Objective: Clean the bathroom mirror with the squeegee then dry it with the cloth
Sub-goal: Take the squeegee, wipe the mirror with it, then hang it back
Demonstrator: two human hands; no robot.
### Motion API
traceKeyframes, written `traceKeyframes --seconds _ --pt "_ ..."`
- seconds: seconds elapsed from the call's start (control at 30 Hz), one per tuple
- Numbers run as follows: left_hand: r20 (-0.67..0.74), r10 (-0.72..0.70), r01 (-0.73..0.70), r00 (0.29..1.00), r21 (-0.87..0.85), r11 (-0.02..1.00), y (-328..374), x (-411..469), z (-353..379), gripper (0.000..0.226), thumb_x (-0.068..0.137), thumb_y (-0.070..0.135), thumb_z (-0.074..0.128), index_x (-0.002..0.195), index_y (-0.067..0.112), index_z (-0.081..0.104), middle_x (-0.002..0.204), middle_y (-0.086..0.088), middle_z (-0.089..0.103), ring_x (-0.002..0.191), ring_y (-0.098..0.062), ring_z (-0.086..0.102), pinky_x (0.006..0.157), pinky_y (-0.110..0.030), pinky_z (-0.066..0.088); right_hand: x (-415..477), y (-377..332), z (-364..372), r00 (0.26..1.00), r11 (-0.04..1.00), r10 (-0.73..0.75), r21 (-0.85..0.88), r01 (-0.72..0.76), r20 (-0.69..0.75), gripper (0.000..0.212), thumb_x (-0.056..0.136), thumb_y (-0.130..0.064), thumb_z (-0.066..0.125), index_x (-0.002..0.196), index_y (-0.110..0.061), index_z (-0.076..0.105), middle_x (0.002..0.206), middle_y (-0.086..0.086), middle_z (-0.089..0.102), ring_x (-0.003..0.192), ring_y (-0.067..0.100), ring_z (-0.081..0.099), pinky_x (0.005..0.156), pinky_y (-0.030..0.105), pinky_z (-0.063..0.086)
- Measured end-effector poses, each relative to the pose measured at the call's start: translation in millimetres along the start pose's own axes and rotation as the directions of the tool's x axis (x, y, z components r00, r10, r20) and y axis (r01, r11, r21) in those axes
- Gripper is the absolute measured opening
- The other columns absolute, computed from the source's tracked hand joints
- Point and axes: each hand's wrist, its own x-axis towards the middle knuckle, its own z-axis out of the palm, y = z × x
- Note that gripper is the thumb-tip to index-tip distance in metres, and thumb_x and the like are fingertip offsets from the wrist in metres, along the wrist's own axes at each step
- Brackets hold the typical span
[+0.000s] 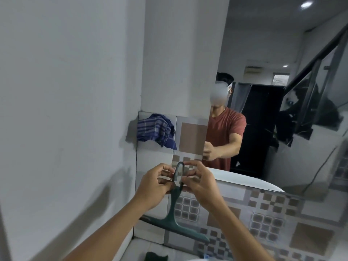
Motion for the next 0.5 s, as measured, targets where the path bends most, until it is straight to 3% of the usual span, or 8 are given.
traceKeyframes --seconds 0.1,0.23,0.4,0.5 --pt "-0.007 0.004 -0.004 1.000 0.005 1.000 -10.5 13.8 2.0 0.032 0.087 -0.003 0.072 0.101 0.025 0.068 0.103 0.003 0.072 0.098 -0.020 0.071 0.079 -0.039 0.064 13.8 11.8 3.3 0.999 0.999 0.007 -0.049 -0.010 -0.048 0.037 0.093 0.004 0.064 0.106 -0.031 0.062 0.097 0.013 0.066 0.085 0.022 0.075 0.072 0.035 0.064" --pt "-0.044 0.036 -0.034 0.998 0.034 0.999 -23.8 29.8 5.2 0.034 0.085 -0.003 0.073 0.102 0.026 0.067 0.098 0.006 0.073 0.097 -0.016 0.071 0.080 -0.040 0.064 32.3 28.4 8.2 0.996 0.998 0.019 -0.055 -0.024 -0.088 0.042 0.094 0.004 0.063 0.109 -0.035 0.064 0.094 0.012 0.068 0.087 0.026 0.074 0.078 0.042 0.064" --pt "-0.072 0.038 -0.032 0.997 0.083 0.996 -45.1 44.6 6.4 0.050 0.086 -0.002 0.073 0.124 0.029 0.064 0.101 0.006 0.072 0.098 -0.014 0.070 0.082 -0.041 0.063 45.5 43.7 13.9 0.998 0.992 0.020 -0.125 -0.027 -0.057 0.047 0.094 0.002 0.065 0.122 -0.036 0.060 0.092 0.002 0.071 0.086 0.014 0.074 0.079 0.034 0.063" --pt "-0.088 0.043 -0.033 0.995 0.118 0.992 -60.1 52.0 7.7 0.052 0.085 -0.003 0.074 0.121 0.032 0.064 0.102 0.011 0.072 0.098 -0.009 0.069 0.084 -0.039 0.063 52.0 56.9 16.8 0.998 0.986 0.037 -0.159 -0.046 -0.057 0.053 0.093 0.002 0.067 0.132 -0.032 0.059 0.088 -0.004 0.070 0.083 0.009 0.073 0.072 0.030 0.063"
